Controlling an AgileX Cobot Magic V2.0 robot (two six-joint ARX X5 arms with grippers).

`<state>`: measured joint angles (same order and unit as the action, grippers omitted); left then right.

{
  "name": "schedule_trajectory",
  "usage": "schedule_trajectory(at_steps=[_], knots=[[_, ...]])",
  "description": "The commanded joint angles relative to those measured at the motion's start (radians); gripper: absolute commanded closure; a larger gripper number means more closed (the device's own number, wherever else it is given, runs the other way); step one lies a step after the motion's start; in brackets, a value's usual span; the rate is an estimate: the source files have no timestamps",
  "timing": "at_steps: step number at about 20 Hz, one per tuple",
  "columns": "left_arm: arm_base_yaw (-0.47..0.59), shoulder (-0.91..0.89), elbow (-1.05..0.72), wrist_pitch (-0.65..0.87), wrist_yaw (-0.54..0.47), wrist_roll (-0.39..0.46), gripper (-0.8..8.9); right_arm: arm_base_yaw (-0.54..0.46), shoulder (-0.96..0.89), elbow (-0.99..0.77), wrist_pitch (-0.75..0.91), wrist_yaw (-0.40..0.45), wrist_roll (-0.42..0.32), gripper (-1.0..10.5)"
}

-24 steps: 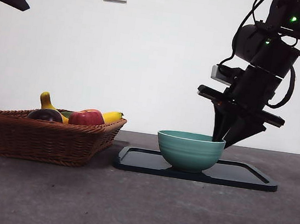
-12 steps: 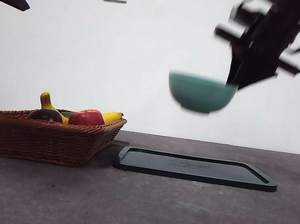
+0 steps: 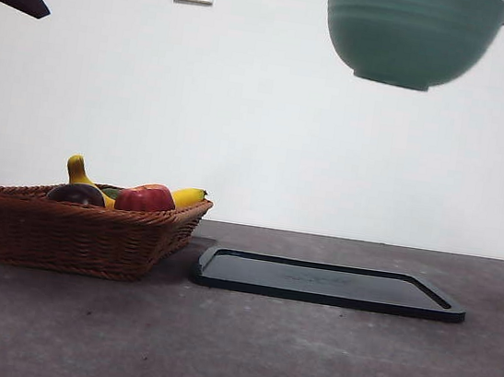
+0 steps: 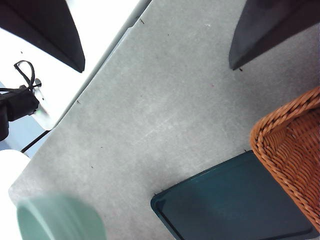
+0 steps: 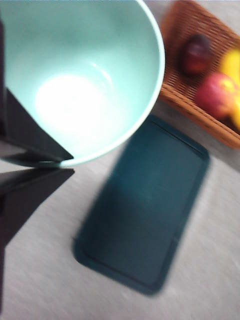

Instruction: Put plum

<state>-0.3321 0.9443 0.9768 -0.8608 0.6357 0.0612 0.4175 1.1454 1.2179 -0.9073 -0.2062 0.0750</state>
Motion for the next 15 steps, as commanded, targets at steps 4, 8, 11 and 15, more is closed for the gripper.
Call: schedule_trajectory(at_steps=[4, 8, 11, 15], knots=[[-0.005, 0.01, 0.017, 0.006, 0.009, 0.007, 3.55, 0.073, -0.021, -0.216, 0.148, -0.002, 0.06, 9.4], [-0.005, 0.01, 0.017, -0.001, 0.009, 0.007, 3.55, 0.129, 0.008, -0.367, 0.32, 0.0, 0.134, 9.4], [-0.005, 0.01, 0.017, -0.004, 0.009, 0.007, 3.55, 0.157, 0.08, -0.414, 0.389, 0.009, 0.151, 9.4], [-0.005, 0.01, 0.017, -0.008, 0.009, 0.007, 3.55, 0.18, 0.198, -0.415, 0.452, 0.053, 0.15, 9.4]])
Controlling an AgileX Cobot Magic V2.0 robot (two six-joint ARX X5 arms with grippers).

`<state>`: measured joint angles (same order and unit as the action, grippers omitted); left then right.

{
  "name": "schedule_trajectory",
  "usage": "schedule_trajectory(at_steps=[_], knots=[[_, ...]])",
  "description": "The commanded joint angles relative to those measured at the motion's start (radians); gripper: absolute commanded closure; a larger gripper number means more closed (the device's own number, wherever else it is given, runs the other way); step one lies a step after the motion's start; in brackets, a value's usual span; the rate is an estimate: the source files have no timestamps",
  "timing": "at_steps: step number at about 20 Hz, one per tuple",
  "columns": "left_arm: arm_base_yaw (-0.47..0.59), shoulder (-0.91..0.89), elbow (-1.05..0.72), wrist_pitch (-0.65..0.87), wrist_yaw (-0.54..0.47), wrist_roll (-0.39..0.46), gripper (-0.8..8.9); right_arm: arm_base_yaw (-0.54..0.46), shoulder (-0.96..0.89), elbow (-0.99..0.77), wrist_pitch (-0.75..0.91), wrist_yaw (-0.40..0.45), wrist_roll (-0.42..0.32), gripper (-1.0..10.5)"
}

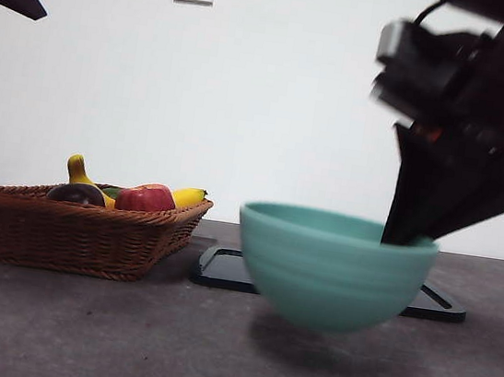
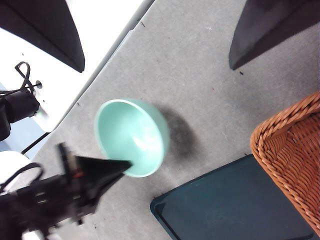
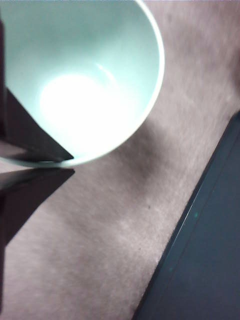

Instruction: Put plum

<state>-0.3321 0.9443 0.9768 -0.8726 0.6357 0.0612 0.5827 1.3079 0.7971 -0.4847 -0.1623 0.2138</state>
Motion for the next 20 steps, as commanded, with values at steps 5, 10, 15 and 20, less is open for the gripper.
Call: schedule_trajectory(at_steps=[5, 10, 15, 20], knots=[[-0.005, 0.01, 0.017, 0.004, 0.009, 0.007, 3.55, 0.018, 0.096, 0.006, 0.064, 0.014, 0.011, 9.4], [-0.005, 0.01, 0.017, 0.004, 0.009, 0.007, 3.54, 0.018, 0.097, 0.006, 0.056, 0.013, 0.011, 9.3], [-0.005, 0.01, 0.017, 0.004, 0.009, 0.007, 3.55, 0.018, 0.097, 0.006, 0.038, 0.014, 0.011, 7.4], [-0.005, 0.01, 0.017, 0.003, 0.009, 0.007, 3.55, 0.018, 0.087, 0.016, 0.034, 0.014, 0.022, 6.6]])
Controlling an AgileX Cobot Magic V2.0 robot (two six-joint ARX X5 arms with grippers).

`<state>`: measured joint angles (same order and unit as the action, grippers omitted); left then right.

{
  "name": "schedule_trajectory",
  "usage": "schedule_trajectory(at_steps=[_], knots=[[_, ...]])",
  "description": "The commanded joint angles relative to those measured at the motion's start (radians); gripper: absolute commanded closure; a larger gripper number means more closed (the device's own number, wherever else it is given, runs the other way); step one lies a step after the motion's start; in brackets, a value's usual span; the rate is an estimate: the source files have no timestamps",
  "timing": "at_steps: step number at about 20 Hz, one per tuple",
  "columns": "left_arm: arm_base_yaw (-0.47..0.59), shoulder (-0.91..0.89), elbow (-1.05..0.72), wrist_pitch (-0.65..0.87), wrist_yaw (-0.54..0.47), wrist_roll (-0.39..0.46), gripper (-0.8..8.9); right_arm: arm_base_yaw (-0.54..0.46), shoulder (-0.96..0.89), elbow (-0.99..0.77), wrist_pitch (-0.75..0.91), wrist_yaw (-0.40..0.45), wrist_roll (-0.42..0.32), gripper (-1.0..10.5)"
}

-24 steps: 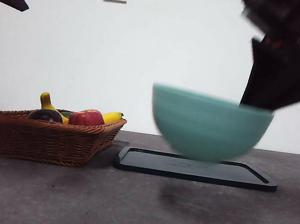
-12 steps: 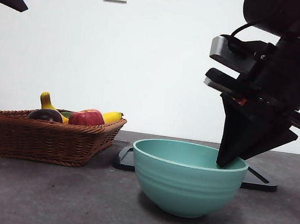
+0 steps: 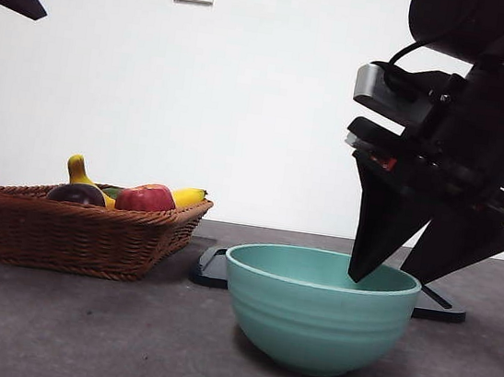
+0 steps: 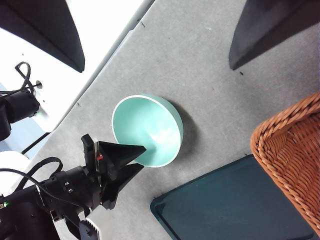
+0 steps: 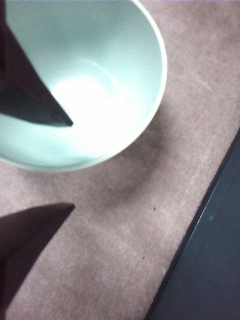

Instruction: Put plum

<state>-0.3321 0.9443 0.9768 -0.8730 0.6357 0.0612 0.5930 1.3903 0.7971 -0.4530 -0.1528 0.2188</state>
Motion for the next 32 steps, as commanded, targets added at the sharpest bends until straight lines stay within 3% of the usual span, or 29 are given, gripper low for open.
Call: schedule_trajectory(at_steps=[1, 7, 19, 32], knots=[[-0.005, 0.01, 0.017, 0.004, 0.009, 0.007, 3.54, 0.007, -0.01, 0.019, 0.002, 0.005, 0.017, 6.6], [-0.005, 0.01, 0.017, 0.004, 0.009, 0.007, 3.54, 0.006, -0.201, 0.097, -0.113, 0.056, 0.004, 6.6], [-0.005, 0.01, 0.017, -0.002, 0.009, 0.006, 3.54, 0.007, -0.62, 0.161, -0.389, -0.008, 0.002, 6.6], [-0.005, 0.01, 0.017, -0.002, 0.009, 0.006, 3.55, 0.007, -0.653, 0.16, -0.476, -0.008, 0.002, 6.6]])
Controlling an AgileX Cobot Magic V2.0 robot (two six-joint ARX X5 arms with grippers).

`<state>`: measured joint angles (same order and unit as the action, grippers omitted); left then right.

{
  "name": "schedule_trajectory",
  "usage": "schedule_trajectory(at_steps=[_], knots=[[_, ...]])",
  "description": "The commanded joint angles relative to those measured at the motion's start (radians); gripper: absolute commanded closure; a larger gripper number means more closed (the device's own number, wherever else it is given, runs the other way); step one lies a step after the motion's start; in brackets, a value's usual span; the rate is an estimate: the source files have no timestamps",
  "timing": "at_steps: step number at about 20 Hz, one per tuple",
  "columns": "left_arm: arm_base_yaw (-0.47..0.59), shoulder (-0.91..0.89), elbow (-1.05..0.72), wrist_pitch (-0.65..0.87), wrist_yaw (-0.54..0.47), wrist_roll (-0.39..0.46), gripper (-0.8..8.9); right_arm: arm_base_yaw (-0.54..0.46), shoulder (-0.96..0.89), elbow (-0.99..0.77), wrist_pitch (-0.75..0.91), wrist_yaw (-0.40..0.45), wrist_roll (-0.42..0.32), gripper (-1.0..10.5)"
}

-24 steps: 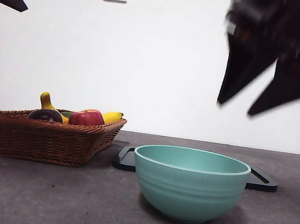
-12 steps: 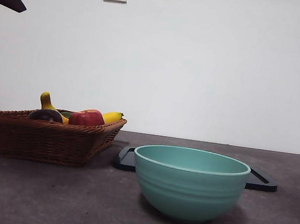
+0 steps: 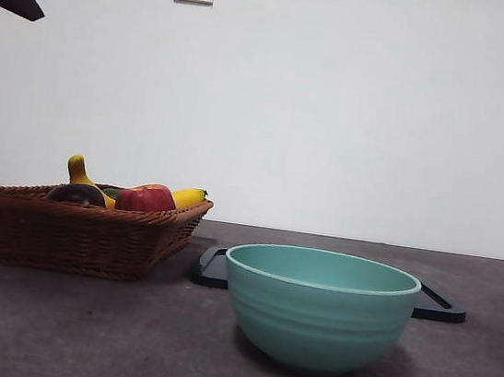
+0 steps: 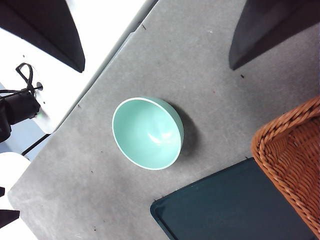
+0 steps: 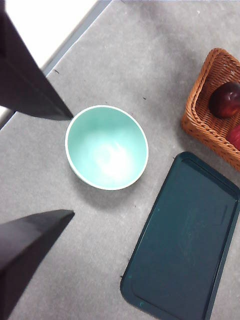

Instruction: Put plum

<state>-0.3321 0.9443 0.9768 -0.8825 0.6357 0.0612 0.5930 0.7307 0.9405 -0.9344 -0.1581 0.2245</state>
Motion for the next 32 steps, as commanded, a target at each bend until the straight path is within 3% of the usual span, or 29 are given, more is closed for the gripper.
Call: schedule_trajectory(at_steps=[1, 3, 6, 7, 26, 28, 32], knots=[[-0.005, 0.01, 0.017, 0.007, 0.009, 0.006, 3.71, 0.007, 0.006, 0.017, 0.005, -0.002, -0.004, 6.6], [-0.005, 0.01, 0.017, 0.007, 0.009, 0.006, 5.1, 0.007, 0.006, 0.017, 0.005, -0.002, -0.004, 7.0], [-0.005, 0.01, 0.017, 0.008, 0.009, 0.006, 7.87, 0.007, 0.006, 0.017, 0.003, -0.002, -0.005, 9.5], [-0.005, 0.01, 0.017, 0.007, 0.009, 0.005, 8.05, 0.007, 0.006, 0.017, 0.003, -0.002, -0.004, 9.4], [-0.002, -0.001, 0.017, 0.018, 0.008, 0.006, 8.05, 0.007, 0.006, 0.017, 0.007, 0.002, -0.001, 9.4], [0.013, -0.038, 0.016, 0.045, 0.007, 0.069, 8.05, 0.007, 0.006, 0.017, 0.007, 0.002, -0.001, 9.4], [0.127, -0.203, -0.053, 0.391, -0.159, 0.032, 8.05, 0.007, 0.006, 0.017, 0.017, 0.002, -0.001, 9.4]])
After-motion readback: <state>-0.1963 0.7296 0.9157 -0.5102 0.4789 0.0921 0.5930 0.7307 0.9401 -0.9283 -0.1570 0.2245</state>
